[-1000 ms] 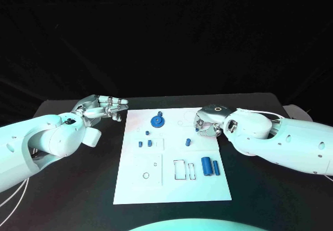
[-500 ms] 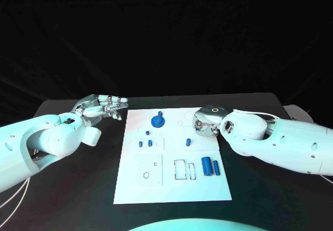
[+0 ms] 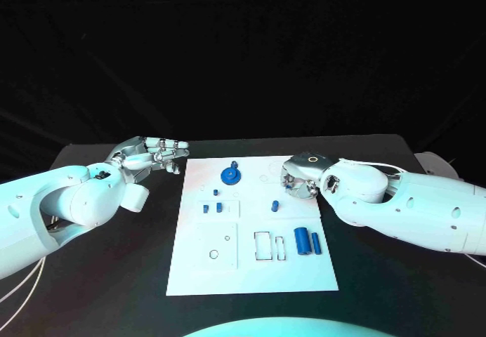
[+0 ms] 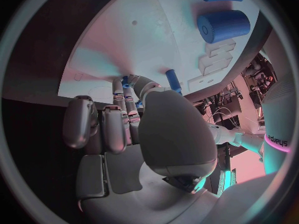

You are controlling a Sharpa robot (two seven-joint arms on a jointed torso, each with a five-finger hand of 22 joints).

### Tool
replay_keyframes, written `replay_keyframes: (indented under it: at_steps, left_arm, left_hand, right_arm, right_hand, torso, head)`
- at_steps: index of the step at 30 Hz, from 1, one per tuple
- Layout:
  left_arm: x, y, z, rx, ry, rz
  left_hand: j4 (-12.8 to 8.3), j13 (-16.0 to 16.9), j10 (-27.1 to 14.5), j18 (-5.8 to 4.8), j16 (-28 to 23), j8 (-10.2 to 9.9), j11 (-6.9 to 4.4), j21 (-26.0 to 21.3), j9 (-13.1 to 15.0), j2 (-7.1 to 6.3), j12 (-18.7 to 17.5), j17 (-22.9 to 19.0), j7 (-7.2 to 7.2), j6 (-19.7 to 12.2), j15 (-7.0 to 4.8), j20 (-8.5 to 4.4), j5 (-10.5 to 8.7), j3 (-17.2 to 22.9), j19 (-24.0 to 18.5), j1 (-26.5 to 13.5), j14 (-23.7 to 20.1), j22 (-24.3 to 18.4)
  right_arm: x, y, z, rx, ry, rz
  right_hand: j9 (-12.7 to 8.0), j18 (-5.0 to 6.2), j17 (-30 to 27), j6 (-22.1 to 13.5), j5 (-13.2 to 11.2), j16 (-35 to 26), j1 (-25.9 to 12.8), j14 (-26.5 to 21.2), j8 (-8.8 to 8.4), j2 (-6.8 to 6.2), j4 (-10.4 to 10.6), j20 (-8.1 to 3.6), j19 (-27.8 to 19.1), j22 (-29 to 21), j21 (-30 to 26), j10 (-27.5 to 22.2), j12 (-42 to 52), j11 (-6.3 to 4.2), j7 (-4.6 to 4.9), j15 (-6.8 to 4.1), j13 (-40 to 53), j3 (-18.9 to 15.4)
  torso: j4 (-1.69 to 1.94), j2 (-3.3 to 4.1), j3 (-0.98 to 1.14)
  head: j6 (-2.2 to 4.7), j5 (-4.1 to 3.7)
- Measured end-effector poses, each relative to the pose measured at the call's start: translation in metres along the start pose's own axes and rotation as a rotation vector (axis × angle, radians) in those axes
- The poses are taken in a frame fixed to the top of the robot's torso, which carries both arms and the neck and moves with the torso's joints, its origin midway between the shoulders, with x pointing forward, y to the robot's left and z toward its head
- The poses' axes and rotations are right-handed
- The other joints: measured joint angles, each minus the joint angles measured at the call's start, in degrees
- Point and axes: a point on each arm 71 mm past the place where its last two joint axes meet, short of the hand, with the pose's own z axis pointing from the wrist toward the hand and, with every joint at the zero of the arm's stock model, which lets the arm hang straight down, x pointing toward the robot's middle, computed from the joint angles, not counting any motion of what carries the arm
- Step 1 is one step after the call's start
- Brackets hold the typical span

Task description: Assemble the parts on the task board

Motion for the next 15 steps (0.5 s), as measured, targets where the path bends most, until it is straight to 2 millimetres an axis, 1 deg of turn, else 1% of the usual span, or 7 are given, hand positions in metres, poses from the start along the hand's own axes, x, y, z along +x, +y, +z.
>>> replay_keyframes:
  at_steps: [3,5,9,11,12,13,15]
  left_arm:
    - [0.0002,0.0001,0.0000,-0.001,0.003,0.000]
    - [0.0004,0.0001,0.0000,-0.002,0.004,-0.001]
    - [0.0006,0.0002,0.0000,-0.003,0.008,-0.001]
    - [0.0007,0.0003,0.0000,-0.004,0.009,-0.001]
    - [0.0007,0.0003,0.0000,-0.004,0.010,-0.001]
    - [0.0008,0.0003,0.0000,-0.005,0.011,-0.001]
    - [0.0008,0.0004,0.0000,-0.006,0.013,-0.001]
  left_hand:
    - [0.00,0.00,0.00,0.01,0.00,0.00,0.00,0.00,0.00,0.00,0.00,0.00,0.00,0.00,0.00,0.00,0.00,0.00,0.00,0.00,0.00,-0.02]
    - [0.00,0.00,-0.10,0.01,0.00,0.00,0.10,0.00,0.00,0.00,0.00,0.00,0.00,0.00,0.00,0.00,0.00,0.00,0.00,0.00,0.00,-0.05]
    - [-0.16,0.00,-0.19,0.00,0.00,0.00,0.20,0.00,0.01,0.25,0.00,-0.12,0.00,0.00,0.00,0.00,0.00,-0.16,0.00,0.25,0.00,-0.11]
    - [-0.16,0.00,-0.19,0.01,-0.22,0.00,0.20,0.00,0.01,0.24,0.00,-0.13,0.11,-0.11,0.00,0.00,0.00,-0.16,0.00,0.25,0.00,-0.12]
    - [-0.16,0.00,-0.20,0.01,-0.24,0.00,0.20,0.00,0.01,0.24,0.00,-0.12,0.21,-0.21,0.00,0.00,0.00,-0.16,0.00,0.24,0.00,-0.12]
    - [-0.16,0.00,-0.20,0.01,-0.23,0.00,0.20,0.00,0.01,0.24,0.00,-0.12,0.21,-0.21,0.00,0.00,0.00,-0.16,0.00,0.24,0.00,-0.12]
    - [-0.32,0.00,-0.20,0.01,-0.24,0.00,0.20,0.00,0.01,0.24,0.18,-0.20,0.21,-0.21,0.00,0.00,0.00,-0.32,0.00,0.24,0.00,-0.12]
  right_arm:
    - [0.0001,0.0005,-0.0004,-0.001,0.000,-0.001]
    - [0.0003,0.0010,-0.0010,-0.001,0.000,-0.002]
    - [0.0007,0.0011,-0.0022,0.000,-0.001,-0.001]
    - [0.0010,0.0012,-0.0028,0.000,-0.004,0.000]
    - [0.0012,0.0011,-0.0031,0.000,-0.005,0.001]
    - [0.0014,0.0008,-0.0034,0.000,-0.007,0.002]
    - [0.0017,0.0006,-0.0038,0.001,-0.011,0.005]
  right_hand:
    - [0.20,0.00,0.10,0.58,0.32,0.01,0.00,0.00,0.02,0.00,-0.91,-0.01,0.01,0.00,0.55,0.50,0.24,-0.22,-0.17,0.00,0.12,1.10]
    - [0.33,0.01,0.15,0.80,0.42,0.23,0.01,0.00,0.02,0.01,-1.59,-0.21,0.21,0.00,1.00,0.75,0.24,-0.27,0.00,0.00,0.19,2.23]
    - [0.49,0.01,0.15,0.96,0.41,0.23,0.08,0.00,0.02,0.08,-1.93,-0.22,0.21,0.00,1.41,0.84,0.16,-0.18,-0.14,0.00,0.17,3.29]
    - [0.55,0.01,0.15,1.17,0.41,0.23,0.08,0.00,0.02,0.08,-2.08,-0.22,0.21,-0.01,1.79,1.00,0.16,-0.02,0.06,0.00,0.17,3.82]
    - [0.56,-0.12,0.15,1.17,0.41,0.24,0.08,0.00,0.02,0.08,-2.21,-0.22,0.21,-0.01,1.84,1.00,0.16,-0.02,0.06,0.00,0.18,3.97]
    - [0.66,-0.77,0.15,1.17,0.41,0.51,0.08,0.00,0.02,0.08,-2.18,-0.21,0.21,-0.01,2.14,1.00,0.16,-0.02,0.06,0.00,0.18,4.17]
    - [0.68,-0.88,0.15,1.17,0.41,0.52,0.08,0.00,0.02,0.08,-2.28,-0.21,0.21,-0.01,2.37,1.00,0.16,-0.01,0.06,0.00,0.19,4.50]
  torso:
    - [0.00,-0.01,-0.02]
    - [0.00,-0.01,-0.02]
    - [0.00,-0.03,-0.02]
    - [0.00,-0.04,-0.02]
    - [0.01,-0.04,-0.03]
    - [0.01,-0.04,-0.03]
    - [0.02,-0.04,-0.03]
  head:
    - [-0.05,0.00]
    - [-0.12,-0.01]
    - [-0.15,-0.02]
    - [-0.18,-0.02]
    - [-0.19,-0.05]
    - [-0.19,-0.06]
    - [-0.19,-0.08]
